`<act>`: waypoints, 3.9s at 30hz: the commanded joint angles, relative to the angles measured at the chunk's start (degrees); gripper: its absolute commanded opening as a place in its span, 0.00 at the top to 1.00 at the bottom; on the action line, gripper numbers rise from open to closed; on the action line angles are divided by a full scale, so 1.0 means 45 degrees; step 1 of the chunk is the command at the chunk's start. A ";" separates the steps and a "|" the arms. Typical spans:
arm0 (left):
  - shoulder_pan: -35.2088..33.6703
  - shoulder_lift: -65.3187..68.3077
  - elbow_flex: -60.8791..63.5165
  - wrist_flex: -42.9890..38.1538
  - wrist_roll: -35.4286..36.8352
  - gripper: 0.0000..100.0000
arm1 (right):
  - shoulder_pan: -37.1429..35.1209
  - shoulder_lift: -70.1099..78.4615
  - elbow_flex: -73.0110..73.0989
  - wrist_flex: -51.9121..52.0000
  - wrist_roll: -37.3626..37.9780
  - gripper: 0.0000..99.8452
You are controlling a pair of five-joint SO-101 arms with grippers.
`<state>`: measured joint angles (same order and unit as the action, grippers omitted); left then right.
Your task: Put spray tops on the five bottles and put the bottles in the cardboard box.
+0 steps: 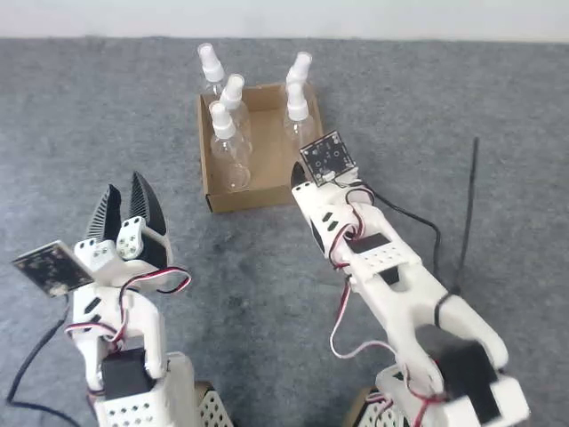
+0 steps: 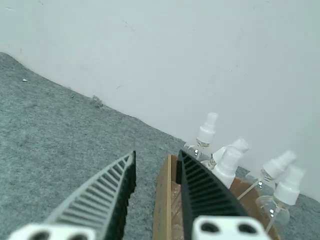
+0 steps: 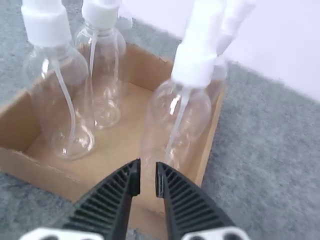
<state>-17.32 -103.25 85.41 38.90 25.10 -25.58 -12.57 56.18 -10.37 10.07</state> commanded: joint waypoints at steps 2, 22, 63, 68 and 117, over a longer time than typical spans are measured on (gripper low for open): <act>-0.0039 -0.0234 -0.0967 0.0059 -0.0078 0.87 | 0.0107 -0.2178 0.0449 0.0576 0.0117 0.99; -0.0039 -0.0234 -0.0967 0.0059 -0.0078 0.87 | 0.0088 -0.7316 0.2637 0.1221 0.0098 0.99; 0.1954 -0.0234 -0.0498 0.0039 -0.0391 0.87 | 0.0186 -1.7065 0.5021 0.4327 -0.1055 0.99; 0.2833 -0.0234 -0.0342 0.0059 -0.1446 0.87 | 0.0186 -1.8393 0.5021 0.5148 -0.1055 0.99; 0.2891 -0.0234 -0.0147 0.0039 -0.1621 0.87 | 0.3761 -2.0308 0.8947 0.9915 -0.1153 0.99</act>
<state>-4.13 -103.25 85.49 38.90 18.24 -9.14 -103.03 95.30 30.33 5.67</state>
